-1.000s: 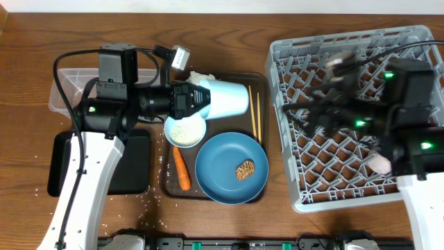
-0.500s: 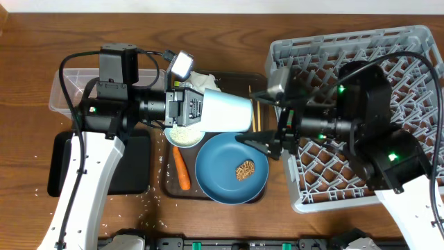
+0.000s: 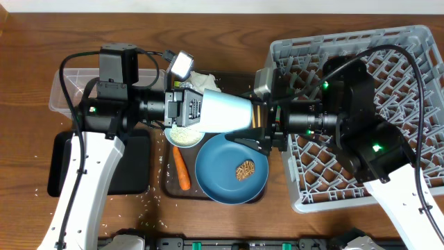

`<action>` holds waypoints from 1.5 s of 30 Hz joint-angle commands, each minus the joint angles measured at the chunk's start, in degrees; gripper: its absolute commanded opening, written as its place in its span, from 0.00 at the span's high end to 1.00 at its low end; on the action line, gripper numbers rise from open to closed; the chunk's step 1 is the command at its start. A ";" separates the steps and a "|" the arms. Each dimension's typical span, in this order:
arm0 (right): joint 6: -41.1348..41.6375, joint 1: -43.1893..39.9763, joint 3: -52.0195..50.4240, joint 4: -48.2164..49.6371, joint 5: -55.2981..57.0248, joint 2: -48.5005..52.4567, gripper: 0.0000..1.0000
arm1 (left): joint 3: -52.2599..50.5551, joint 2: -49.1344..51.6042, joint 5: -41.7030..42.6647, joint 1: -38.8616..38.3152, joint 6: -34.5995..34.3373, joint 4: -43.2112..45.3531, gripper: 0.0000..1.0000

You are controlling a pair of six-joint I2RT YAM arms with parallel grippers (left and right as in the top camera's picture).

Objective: Sort waste into correct bins and load items into the dishwasher rack
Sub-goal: 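Hand the light blue cup from the left to the right gripper, then lower the light blue cup into the rack with the right gripper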

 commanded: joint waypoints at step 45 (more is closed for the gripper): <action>17.18 -40.09 0.72 -51.69 46.16 -0.68 0.40 | 1.18 -0.02 -7.02 8.28 -5.70 9.22 0.30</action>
